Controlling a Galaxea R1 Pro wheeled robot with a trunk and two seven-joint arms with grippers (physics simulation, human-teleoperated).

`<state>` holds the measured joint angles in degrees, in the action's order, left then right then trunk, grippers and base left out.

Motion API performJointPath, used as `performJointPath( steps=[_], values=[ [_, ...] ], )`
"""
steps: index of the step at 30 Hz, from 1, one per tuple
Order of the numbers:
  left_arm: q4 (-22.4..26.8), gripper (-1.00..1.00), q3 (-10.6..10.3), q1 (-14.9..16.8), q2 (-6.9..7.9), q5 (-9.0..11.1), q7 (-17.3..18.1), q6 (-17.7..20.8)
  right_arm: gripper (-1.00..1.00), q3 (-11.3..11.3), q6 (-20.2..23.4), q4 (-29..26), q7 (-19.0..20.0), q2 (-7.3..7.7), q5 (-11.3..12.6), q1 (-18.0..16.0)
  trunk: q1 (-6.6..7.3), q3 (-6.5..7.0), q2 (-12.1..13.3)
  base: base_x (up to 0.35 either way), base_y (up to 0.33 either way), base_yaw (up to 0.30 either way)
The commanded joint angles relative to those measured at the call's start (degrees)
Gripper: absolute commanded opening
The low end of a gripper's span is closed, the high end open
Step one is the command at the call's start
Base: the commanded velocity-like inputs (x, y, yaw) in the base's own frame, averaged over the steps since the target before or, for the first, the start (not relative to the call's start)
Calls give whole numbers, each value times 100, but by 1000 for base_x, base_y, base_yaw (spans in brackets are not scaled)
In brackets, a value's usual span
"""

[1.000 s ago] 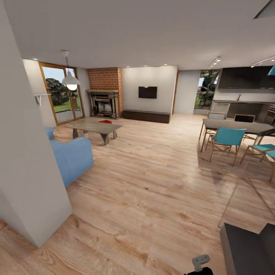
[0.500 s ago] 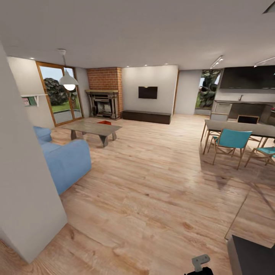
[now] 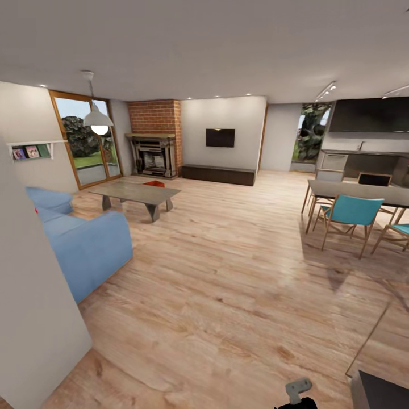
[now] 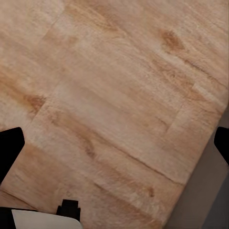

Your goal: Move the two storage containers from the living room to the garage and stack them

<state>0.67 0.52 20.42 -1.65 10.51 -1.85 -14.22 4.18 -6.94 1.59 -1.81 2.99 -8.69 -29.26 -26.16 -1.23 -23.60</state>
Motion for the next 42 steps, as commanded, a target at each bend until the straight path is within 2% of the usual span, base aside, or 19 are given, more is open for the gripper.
performJointPath(
  steps=[1, 42],
  values=[
    [-5, 100, 1, 6, -2, 21, -9, -19, 100, 39, -27, 17, -18, 0, -28, -9, -7, -13, -12, 325, 0, 0],
    [-5, 100, 1, 6, 22, 21, -8, -19, 100, 39, -27, 17, -19, 0, -28, -9, -7, -13, -12, 325, 0, 0]
  ],
)
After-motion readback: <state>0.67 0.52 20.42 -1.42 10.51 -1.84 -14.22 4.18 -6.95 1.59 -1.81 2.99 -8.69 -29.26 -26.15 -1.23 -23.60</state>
